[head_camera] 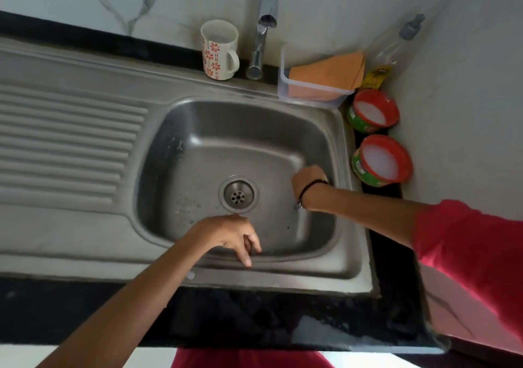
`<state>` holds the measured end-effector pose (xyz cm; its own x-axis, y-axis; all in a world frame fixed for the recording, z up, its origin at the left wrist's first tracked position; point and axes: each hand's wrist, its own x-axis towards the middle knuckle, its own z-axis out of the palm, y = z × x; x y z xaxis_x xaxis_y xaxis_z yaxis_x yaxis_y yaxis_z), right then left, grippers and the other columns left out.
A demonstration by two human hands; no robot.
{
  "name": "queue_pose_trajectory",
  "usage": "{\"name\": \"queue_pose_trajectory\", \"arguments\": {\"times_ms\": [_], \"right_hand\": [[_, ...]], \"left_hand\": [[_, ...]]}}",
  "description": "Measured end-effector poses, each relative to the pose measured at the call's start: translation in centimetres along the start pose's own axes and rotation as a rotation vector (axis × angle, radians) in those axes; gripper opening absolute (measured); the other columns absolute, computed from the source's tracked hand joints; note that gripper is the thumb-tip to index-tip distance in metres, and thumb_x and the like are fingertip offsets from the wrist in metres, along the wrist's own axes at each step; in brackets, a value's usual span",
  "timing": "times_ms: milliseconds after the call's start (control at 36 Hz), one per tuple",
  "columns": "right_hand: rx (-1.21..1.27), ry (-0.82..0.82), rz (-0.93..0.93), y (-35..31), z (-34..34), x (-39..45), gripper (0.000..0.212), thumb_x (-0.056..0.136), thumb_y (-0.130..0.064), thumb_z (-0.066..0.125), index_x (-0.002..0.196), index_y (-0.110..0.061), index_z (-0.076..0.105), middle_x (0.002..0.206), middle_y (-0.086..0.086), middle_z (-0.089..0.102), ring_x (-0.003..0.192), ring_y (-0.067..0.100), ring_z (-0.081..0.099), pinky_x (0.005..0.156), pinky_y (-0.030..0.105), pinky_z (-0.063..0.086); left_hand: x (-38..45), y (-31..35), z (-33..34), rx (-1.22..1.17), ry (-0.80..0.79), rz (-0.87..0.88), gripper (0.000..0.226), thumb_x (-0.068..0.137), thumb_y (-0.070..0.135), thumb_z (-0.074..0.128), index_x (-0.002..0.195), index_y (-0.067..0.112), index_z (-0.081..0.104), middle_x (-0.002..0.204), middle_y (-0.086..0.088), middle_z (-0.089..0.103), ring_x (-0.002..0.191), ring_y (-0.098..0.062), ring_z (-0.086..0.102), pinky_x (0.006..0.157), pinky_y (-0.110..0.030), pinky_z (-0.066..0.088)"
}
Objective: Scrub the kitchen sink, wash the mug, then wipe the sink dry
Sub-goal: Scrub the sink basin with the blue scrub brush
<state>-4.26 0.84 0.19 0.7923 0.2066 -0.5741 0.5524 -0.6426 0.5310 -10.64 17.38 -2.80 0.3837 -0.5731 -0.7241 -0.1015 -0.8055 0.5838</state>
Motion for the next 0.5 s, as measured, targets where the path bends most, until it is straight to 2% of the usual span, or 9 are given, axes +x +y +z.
{"name": "queue_pose_trajectory", "arguments": {"times_ms": [83,167,222,250,333,444,500], "right_hand": [[0.075,0.037,0.090,1.5,-0.7,1.2,0.031,0.097,-0.007,0.039,0.119,-0.010,0.061,0.124,0.007,0.061,0.115,0.024,0.058,0.090,0.032,0.050],[0.068,-0.077,-0.081,-0.8,0.0,-0.8,0.030,0.096,-0.014,0.044,0.123,-0.010,0.058,0.128,0.006,0.058,0.119,0.024,0.056,0.092,0.032,0.047],[0.060,-0.219,-0.196,-2.6,0.8,-2.0,0.032,0.096,-0.018,0.045,0.126,-0.010,0.054,0.131,0.007,0.056,0.120,0.024,0.054,0.094,0.031,0.045],[0.055,-0.237,-0.206,-2.9,1.1,-2.0,0.032,0.097,-0.018,0.043,0.127,-0.010,0.053,0.132,0.007,0.055,0.121,0.024,0.053,0.094,0.031,0.044],[0.084,-0.148,-0.102,-1.4,0.8,0.3,0.033,0.098,-0.016,0.039,0.127,-0.011,0.055,0.132,0.005,0.055,0.122,0.023,0.053,0.094,0.030,0.045],[0.162,0.068,0.113,2.3,0.5,3.8,0.033,0.098,-0.005,0.035,0.121,-0.009,0.058,0.127,0.008,0.059,0.118,0.024,0.056,0.093,0.031,0.045],[0.208,0.088,0.130,2.7,1.5,4.4,0.034,0.098,-0.003,0.033,0.122,-0.007,0.057,0.127,0.010,0.058,0.118,0.026,0.056,0.094,0.032,0.045]], "left_hand": [[0.3,0.0,-0.1,-0.003,-0.010,0.001,0.047,0.073,0.022,0.078,0.118,0.019,0.065,0.109,-0.001,0.068,0.087,-0.004,0.055,0.068,-0.011,0.037],[0.4,0.0,-0.2,-0.022,-0.019,-0.004,0.048,0.072,0.022,0.079,0.118,0.019,0.065,0.100,0.003,0.067,0.087,-0.005,0.055,0.066,-0.008,0.035],[0.5,-0.2,-0.3,-0.039,-0.034,-0.018,0.050,0.071,0.023,0.079,0.119,0.020,0.064,0.103,0.003,0.067,0.089,-0.005,0.055,0.069,-0.011,0.036],[0.5,-0.2,-0.3,-0.046,-0.043,-0.022,0.050,0.071,0.024,0.079,0.119,0.021,0.064,0.106,0.004,0.068,0.090,-0.006,0.055,0.071,-0.014,0.037],[0.6,-0.7,-0.2,-0.078,-0.043,-0.024,0.050,0.070,0.027,0.080,0.117,0.024,0.065,0.109,0.006,0.068,0.086,-0.004,0.055,0.077,-0.017,0.037],[0.7,-1.1,-0.1,-0.103,-0.027,-0.032,0.049,0.069,0.028,0.080,0.116,0.026,0.066,0.107,0.009,0.068,0.085,-0.002,0.055,0.078,-0.015,0.038],[0.7,-1.2,0.0,-0.113,-0.028,-0.038,0.049,0.069,0.028,0.080,0.116,0.026,0.066,0.106,0.010,0.068,0.085,-0.001,0.055,0.076,-0.013,0.038]]}}
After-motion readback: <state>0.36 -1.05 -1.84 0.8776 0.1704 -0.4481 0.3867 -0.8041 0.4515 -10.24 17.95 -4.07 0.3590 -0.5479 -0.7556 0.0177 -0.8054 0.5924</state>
